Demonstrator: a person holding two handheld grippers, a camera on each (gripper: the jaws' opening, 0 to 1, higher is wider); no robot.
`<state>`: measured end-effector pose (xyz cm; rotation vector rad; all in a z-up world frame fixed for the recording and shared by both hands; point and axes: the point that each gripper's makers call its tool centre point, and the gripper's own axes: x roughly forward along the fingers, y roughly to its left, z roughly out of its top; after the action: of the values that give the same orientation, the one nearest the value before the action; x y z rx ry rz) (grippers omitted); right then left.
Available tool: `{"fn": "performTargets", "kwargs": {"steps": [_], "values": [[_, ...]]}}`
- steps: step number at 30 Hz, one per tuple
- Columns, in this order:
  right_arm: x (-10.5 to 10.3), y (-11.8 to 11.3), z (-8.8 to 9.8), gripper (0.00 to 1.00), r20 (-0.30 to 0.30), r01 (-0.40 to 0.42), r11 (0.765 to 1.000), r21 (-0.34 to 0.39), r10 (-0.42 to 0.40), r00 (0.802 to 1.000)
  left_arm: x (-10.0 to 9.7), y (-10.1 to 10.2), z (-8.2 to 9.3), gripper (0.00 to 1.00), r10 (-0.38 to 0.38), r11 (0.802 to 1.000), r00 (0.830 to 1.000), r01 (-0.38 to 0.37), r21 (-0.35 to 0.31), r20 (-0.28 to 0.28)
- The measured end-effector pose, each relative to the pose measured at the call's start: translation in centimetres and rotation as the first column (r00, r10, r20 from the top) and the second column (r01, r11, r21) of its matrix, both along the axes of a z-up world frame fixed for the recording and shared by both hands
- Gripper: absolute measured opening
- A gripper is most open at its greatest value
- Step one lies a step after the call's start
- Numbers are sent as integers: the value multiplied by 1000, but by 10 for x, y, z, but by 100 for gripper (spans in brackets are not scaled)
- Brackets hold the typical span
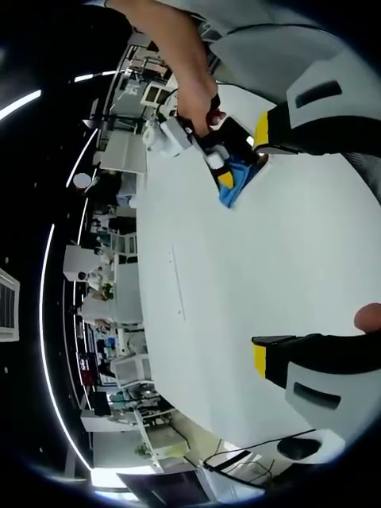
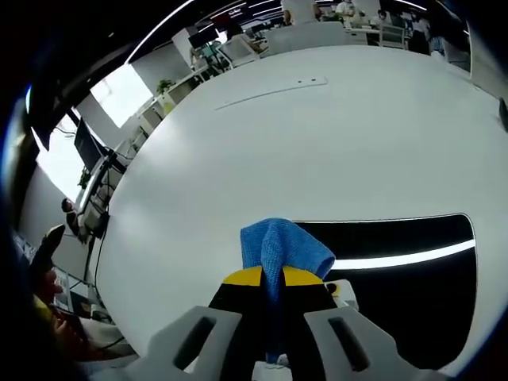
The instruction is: Wipe the mirror surface with the cleaning cloth until all visible marks leave the cleaned area.
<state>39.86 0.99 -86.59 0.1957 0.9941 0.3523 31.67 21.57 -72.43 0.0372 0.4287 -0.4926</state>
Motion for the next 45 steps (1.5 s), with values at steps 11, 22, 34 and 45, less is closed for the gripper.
{"fn": "performTargets", "kwargs": {"steps": [11,22,34,45], "values": [[-15,-1,0,2,-9,-9,1000,11,9,1000,-2,-5,0,90,1,1000,1000,-1,-8,3],[-27,1,0,2,-31,-23,1000,12,23,999,-5,-9,-7,97,-5,1000,999,5,1,-37],[-27,-2,0,2,-14,-74,997,-3,74,997,-12,-15,-10,99,-42,998,999,43,35,-33],[-29,-15,1,2,-7,-90,996,-12,89,996,-15,-10,-15,99,-20,1000,997,21,10,-76]]}}
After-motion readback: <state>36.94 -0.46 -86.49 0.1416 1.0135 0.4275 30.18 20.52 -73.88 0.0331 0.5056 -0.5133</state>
